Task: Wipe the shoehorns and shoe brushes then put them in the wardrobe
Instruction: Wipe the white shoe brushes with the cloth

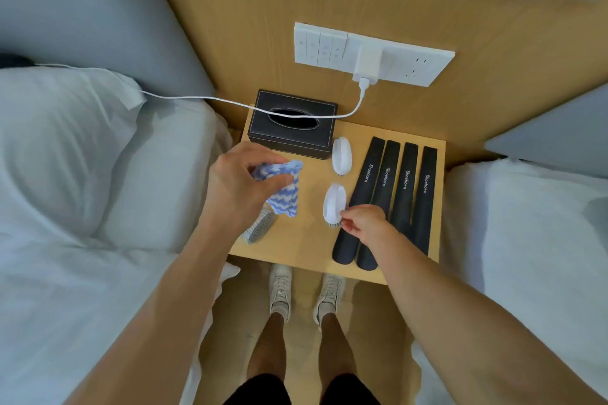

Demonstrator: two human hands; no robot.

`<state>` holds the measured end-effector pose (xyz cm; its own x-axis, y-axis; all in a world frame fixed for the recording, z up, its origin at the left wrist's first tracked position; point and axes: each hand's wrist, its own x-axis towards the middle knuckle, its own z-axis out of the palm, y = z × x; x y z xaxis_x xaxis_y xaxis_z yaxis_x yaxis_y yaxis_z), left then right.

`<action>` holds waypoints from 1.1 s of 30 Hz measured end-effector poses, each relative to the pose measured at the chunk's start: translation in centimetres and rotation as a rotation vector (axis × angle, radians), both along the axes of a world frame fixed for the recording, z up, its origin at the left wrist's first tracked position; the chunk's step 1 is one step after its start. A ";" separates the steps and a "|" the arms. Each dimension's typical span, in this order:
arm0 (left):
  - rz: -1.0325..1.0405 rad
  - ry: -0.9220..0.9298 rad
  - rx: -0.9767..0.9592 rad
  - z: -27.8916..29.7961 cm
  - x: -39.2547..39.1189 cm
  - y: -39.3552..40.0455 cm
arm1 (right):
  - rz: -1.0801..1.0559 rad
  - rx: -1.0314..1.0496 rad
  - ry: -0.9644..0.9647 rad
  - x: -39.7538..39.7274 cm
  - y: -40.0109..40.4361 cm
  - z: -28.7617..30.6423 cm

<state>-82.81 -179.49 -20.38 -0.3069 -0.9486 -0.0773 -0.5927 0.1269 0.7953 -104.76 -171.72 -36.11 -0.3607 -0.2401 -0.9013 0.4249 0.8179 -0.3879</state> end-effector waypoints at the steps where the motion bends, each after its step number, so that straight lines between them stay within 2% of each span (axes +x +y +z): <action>1: 0.007 -0.005 0.005 -0.4 0.2 0.0 | 0.037 0.018 0.045 0.1 -0.3 -0.8; 8: 0.019 0.003 0.043 -2.0 0.7 0.0 | 0.410 0.096 0.360 0.9 -2.0 -3.3; 14: 0.031 0.010 0.063 -1.9 0.9 -0.5 | 0.500 0.099 0.551 0.7 -1.8 -1.9; 17: 0.055 0.024 0.073 -1.6 1.5 -0.9 | 0.476 -0.006 0.677 1.3 -2.0 -1.0; 20: 0.080 0.040 0.090 -1.4 2.6 -1.4 | 0.545 -0.236 0.780 3.5 -2.3 -0.1; 22: 0.092 0.046 0.088 -1.4 3.3 -1.6 | 0.636 -0.355 0.759 5.3 -2.5 0.1; 25: 0.131 0.041 0.080 -1.8 4.5 -1.9 | 0.781 -0.399 0.648 8.0 -3.2 -0.3; 29: 0.221 0.042 0.128 -2.6 6.0 -2.0 | 0.865 -0.153 0.397 11.2 -4.5 -1.4; 31: 0.258 0.043 0.147 -3.0 6.8 -1.9 | 0.776 -0.010 0.258 12.7 -5.0 -1.8; 33: 0.286 0.026 0.160 -3.4 7.5 -1.9 | 0.672 0.049 0.184 13.9 -5.4 -2.3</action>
<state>-75.30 -181.41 -23.82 -0.0336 -0.9731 -0.2279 -0.5659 -0.1695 0.8069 -90.83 -177.12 -38.36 -0.2964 -0.4254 -0.8551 -0.2488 0.8988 -0.3609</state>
